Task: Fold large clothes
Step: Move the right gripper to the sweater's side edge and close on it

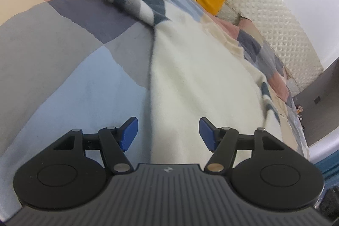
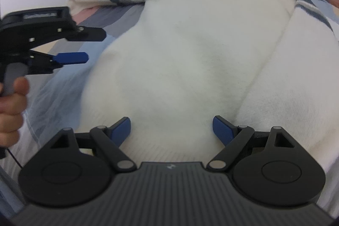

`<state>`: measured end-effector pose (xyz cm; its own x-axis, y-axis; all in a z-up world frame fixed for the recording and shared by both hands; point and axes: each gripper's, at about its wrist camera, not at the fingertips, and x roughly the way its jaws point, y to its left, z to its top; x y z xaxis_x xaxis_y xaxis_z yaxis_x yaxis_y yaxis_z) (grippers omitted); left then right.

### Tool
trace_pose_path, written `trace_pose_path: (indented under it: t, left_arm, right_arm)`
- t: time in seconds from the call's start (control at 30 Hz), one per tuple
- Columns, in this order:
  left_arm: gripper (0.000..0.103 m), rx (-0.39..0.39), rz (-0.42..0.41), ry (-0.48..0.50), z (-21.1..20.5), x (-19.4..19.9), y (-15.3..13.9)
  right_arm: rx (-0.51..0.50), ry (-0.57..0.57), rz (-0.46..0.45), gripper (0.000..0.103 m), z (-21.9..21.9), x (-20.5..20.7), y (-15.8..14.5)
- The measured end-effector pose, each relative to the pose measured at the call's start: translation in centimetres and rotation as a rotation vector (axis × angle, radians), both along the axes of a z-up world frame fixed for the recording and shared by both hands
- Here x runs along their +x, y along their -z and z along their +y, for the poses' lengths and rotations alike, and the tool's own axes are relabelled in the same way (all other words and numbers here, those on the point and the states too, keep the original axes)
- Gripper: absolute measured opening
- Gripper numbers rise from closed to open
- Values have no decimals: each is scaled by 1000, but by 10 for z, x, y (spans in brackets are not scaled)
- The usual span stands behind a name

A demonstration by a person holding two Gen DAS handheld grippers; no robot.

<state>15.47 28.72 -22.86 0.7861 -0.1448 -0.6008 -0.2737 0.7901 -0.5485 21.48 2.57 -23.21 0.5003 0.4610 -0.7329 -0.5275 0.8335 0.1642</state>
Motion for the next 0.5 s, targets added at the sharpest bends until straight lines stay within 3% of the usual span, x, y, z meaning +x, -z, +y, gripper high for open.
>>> trace_pose_path:
  t: [0.17, 0.27, 0.5]
  left_arm:
    - [69, -64, 37, 7, 6, 19, 20]
    - [68, -128, 31, 68, 4, 27, 29]
    - [68, -229, -50, 161, -6, 20, 23]
  right_arm:
    - [1, 6, -1, 86, 1, -3, 1]
    - [8, 9, 5, 86, 0, -2, 1]
    - [15, 22, 17, 86, -2, 1, 3]
